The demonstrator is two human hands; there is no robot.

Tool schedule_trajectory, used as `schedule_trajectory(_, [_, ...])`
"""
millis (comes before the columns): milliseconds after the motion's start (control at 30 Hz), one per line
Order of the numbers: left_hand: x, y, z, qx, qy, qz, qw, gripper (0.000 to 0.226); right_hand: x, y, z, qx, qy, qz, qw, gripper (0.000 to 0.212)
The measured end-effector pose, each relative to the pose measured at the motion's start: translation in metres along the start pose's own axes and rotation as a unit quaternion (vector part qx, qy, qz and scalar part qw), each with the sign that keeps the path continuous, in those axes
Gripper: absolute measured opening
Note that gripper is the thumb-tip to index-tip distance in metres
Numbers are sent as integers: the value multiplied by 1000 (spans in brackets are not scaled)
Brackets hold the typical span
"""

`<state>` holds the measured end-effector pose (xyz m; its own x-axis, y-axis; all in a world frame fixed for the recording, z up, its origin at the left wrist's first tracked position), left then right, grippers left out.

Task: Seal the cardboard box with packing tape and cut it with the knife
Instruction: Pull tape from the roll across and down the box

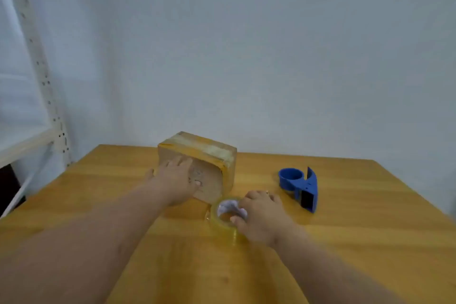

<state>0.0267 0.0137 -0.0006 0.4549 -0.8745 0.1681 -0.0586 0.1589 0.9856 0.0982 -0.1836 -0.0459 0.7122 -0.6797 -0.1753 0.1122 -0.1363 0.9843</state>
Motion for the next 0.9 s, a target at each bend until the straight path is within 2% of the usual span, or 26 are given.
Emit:
schedule_trajectory(200, [5, -10, -6, 26, -18, -7, 999, 77, -10, -18, -8, -45, 50, 42, 997, 56])
schedule_trajectory(300, [16, -8, -17, 64, -34, -20, 997, 80, -9, -21, -16, -75, 55, 61, 994, 45])
schedule_trajectory(367, [26, -11, -29, 63, -49, -15, 997, 82, -5, -26, -20, -100, 52, 60, 992, 37])
schedule_trajectory(533, [42, -23, -50, 46, -56, 5, 997, 86, 2, -25, -22, -126, 26, 20, 991, 36])
schedule_trajectory(667, [30, -32, -61, 82, -51, 64, 993, 81, 10, -14, -22, -95, -29, -102, 990, 26])
schedule_trajectory(733, [22, -28, -61, 115, -71, 73, 988, 64, 15, -5, -19, -71, -72, -231, 968, 21])
schedule_trajectory(767, [18, -25, -58, 127, -79, 78, 986, 51, 19, 0, -18, -57, -96, -307, 945, 24])
schedule_trajectory(833, [11, -16, -51, 126, -93, 78, 985, 32, 26, 8, -13, -37, -157, -458, 874, 34])
schedule_trajectory(900, [2, -9, -43, 109, -101, 75, 986, 25, 32, 8, -7, -22, -207, -558, 803, 29])
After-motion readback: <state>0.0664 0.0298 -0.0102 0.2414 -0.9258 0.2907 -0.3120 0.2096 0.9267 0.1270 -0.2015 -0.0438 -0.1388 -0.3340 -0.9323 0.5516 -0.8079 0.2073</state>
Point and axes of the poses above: each hand's wrist, its own z-axis away from the middle knuckle, its own y-axis out of the back of the hand, x = y × z, the point moved 3 cm from there along -z, towards the middle knuckle, and after that the axes turned 3 degrees about -z, right-handed, at the moved point
